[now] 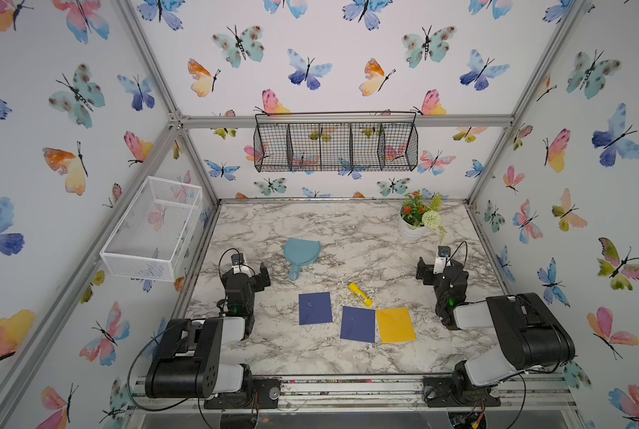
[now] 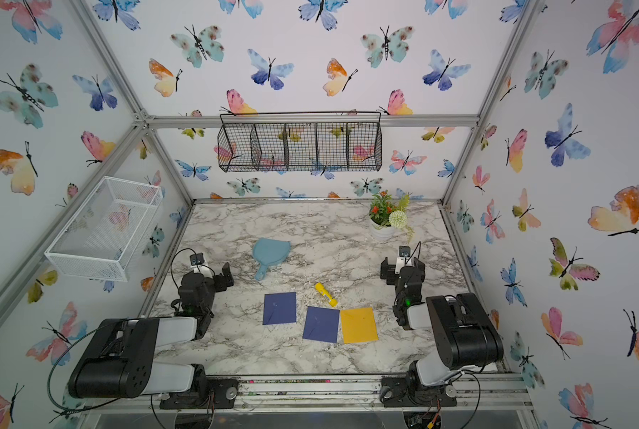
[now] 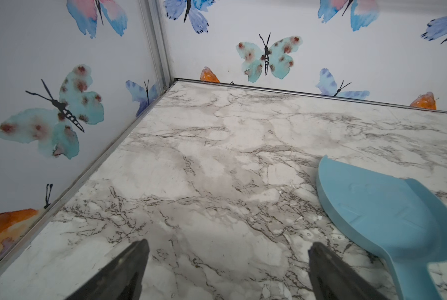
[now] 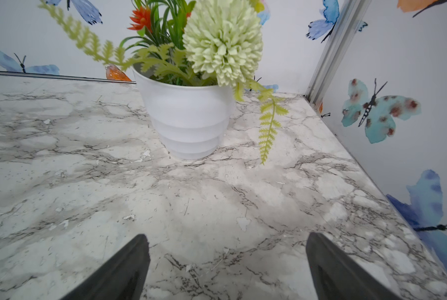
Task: Seal the envelope with a glue stick
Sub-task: Reset both arms
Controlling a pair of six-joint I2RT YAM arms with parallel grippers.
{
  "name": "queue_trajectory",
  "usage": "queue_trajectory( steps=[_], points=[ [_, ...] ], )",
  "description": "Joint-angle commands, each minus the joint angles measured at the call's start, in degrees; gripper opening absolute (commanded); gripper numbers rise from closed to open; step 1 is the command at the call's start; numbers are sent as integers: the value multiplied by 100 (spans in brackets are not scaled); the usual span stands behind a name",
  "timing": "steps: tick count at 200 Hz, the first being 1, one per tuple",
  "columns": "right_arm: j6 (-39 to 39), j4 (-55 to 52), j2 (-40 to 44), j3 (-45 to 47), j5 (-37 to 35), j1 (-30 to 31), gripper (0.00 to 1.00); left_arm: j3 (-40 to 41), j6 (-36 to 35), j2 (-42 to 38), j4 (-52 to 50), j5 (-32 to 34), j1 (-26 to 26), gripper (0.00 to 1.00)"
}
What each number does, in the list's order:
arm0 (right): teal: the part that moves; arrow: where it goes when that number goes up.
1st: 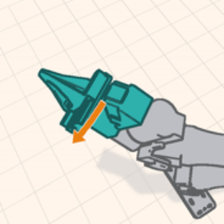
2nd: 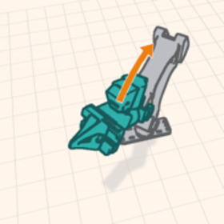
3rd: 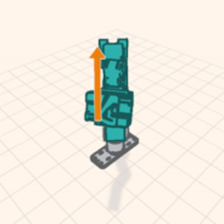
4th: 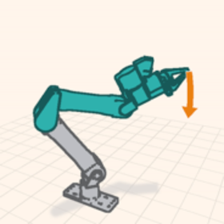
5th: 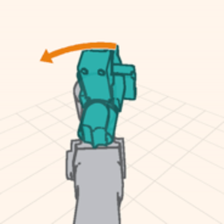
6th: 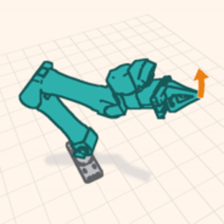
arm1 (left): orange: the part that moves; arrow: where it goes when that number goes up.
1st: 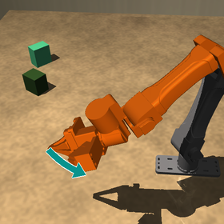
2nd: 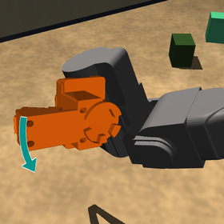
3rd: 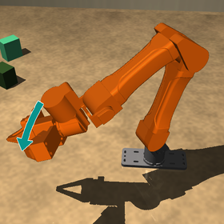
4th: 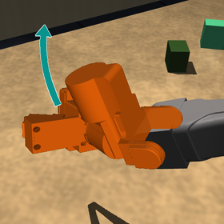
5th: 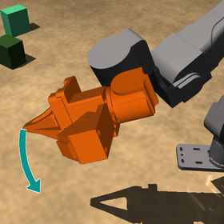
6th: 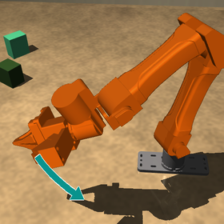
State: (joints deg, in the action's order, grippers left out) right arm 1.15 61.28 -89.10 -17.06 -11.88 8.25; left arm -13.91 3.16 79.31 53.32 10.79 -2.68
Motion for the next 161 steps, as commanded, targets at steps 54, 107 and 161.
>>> queue_trajectory(
  steps=[54, 107, 161],
  points=[
    [-25, 977, -186, 314, 468, -148, 99, 141, -317, 116, 668, -646, 17, 98],
    [-35, 798, -108, 300, 441, -148, 99, 187, -335, 112, 763, -694, 17, 98],
    [-31, 806, -108, 294, 441, -148, 99, 182, -337, 123, 765, -692, 18, 98]
  ],
)
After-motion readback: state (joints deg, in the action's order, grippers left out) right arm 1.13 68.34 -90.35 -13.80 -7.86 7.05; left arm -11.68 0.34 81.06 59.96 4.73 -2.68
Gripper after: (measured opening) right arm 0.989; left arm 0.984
